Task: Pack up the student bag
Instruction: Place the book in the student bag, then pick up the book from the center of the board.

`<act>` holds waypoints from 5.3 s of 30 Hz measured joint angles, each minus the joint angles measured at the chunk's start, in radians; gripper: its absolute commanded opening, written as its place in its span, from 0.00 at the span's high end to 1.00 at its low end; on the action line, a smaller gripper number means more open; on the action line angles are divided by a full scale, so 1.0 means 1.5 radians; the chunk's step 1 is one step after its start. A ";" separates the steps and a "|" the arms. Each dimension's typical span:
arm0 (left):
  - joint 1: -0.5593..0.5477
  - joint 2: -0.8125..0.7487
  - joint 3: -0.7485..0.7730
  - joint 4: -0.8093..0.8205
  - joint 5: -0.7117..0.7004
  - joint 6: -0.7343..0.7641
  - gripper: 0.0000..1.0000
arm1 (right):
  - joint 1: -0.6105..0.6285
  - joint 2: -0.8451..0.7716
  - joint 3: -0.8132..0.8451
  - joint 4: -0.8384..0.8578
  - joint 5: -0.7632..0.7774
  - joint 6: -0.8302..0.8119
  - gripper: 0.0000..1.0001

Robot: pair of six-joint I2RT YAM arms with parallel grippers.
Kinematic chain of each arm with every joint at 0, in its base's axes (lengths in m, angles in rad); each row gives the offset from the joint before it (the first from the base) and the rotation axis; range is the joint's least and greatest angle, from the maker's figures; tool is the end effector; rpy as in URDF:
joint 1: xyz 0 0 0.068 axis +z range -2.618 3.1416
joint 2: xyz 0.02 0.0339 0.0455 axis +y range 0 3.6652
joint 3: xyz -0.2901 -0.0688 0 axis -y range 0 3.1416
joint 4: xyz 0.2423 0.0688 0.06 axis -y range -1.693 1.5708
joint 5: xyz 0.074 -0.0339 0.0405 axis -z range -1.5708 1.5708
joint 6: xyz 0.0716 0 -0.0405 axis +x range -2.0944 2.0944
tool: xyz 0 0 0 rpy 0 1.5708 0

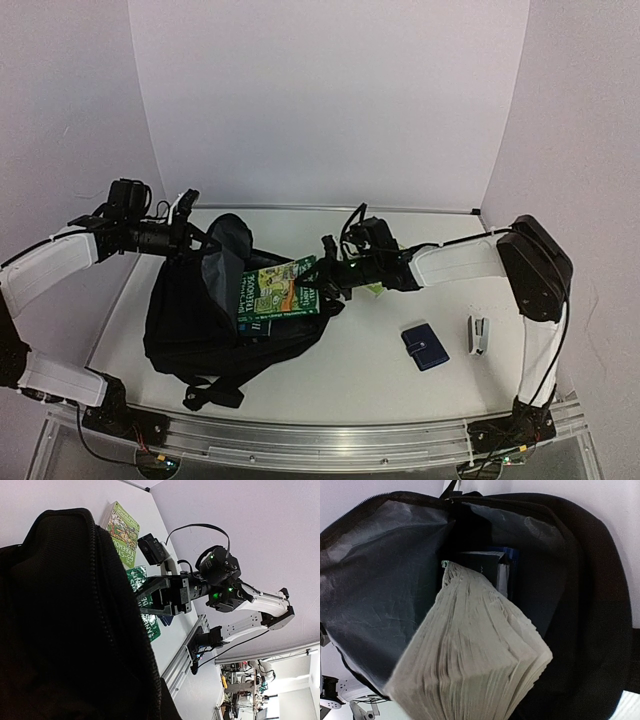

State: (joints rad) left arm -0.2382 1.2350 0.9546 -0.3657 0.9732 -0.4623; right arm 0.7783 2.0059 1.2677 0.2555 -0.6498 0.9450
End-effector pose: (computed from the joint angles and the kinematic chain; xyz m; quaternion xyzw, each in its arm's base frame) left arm 0.2436 -0.1201 0.3092 0.1188 0.8095 -0.5284 0.2267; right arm 0.3099 0.3664 0.1971 -0.0971 0.8218 0.5501 0.1121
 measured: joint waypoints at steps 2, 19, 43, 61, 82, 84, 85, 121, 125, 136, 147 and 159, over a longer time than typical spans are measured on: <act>0.000 0.007 0.005 -0.001 0.007 0.003 1.00 | 0.009 0.022 0.024 0.003 -0.002 0.000 1.00; 0.000 0.011 0.006 0.004 0.019 0.007 1.00 | 0.096 0.161 0.195 -0.018 0.063 -0.019 0.51; 0.000 -0.001 0.004 -0.001 0.000 0.012 1.00 | 0.112 0.049 0.172 -0.207 0.243 -0.113 0.55; 0.000 -0.003 0.004 -0.001 0.000 0.012 1.00 | 0.140 0.151 0.264 -0.223 0.208 -0.119 0.67; 0.000 -0.003 -0.005 -0.016 -0.061 0.008 1.00 | 0.169 0.152 0.238 -0.142 0.211 -0.139 0.45; 0.000 -0.004 -0.011 -0.025 -0.097 0.000 1.00 | 0.168 0.093 0.190 -0.158 0.253 -0.158 0.39; 0.001 -0.006 -0.017 -0.030 -0.116 -0.004 1.00 | 0.168 0.066 0.175 -0.167 0.271 -0.166 0.35; 0.056 -0.130 -0.102 -0.216 -0.448 -0.126 0.00 | -0.011 0.060 0.153 -0.425 0.608 -0.573 0.17; 0.057 -0.153 -0.078 -0.242 -0.459 -0.126 0.00 | -0.014 0.089 0.168 -0.425 0.627 -0.594 0.18; 0.057 -0.166 -0.052 -0.276 -0.458 -0.120 0.00 | -0.034 0.134 0.203 -0.426 0.629 -0.621 0.38; 0.057 -0.169 -0.038 -0.279 -0.422 -0.096 0.00 | -0.052 0.153 0.231 -0.396 0.626 -0.661 0.92; 0.042 -0.168 -0.043 -0.141 -0.311 -0.127 0.01 | -0.059 0.092 0.123 -0.277 0.581 -0.587 1.00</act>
State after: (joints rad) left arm -0.1750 0.9834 0.8897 -0.5766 0.5062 -0.6524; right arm 0.6893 2.1440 1.4517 -0.1593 0.2224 0.0641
